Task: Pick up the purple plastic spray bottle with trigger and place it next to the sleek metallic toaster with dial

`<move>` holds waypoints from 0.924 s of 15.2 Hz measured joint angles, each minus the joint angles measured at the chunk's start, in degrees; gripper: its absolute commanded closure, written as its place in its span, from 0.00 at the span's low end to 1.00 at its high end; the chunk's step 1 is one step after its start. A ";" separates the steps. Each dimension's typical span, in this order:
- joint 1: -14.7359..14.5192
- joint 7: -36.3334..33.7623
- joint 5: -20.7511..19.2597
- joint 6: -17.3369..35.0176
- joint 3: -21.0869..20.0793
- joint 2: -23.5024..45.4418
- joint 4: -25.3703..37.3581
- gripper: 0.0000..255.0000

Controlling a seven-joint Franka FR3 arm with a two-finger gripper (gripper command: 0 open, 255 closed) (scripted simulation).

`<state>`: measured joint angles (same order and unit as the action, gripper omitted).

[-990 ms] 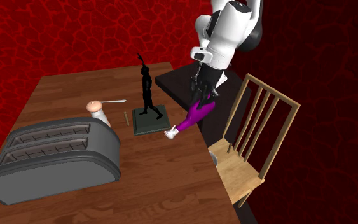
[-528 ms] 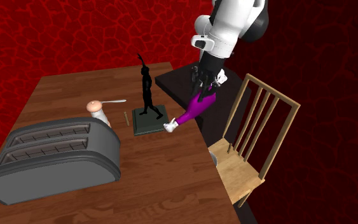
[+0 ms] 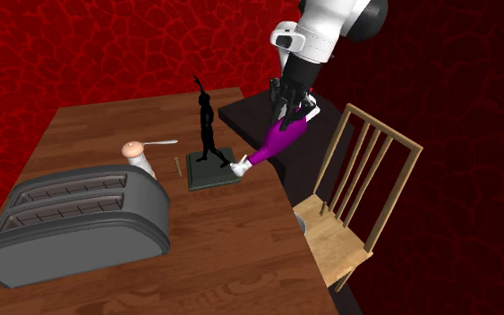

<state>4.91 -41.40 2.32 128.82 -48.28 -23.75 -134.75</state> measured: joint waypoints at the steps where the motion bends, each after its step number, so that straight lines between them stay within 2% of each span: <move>1: -0.16 0.33 0.19 -0.56 0.37 -0.31 0.29 1.00; 9: -1.24 2.51 1.32 -6.92 3.00 -2.56 4.67 1.00; 14: 0.14 5.20 0.34 -7.72 5.11 -1.40 6.58 1.00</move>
<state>5.05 -36.20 2.65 121.10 -43.17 -25.15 -128.17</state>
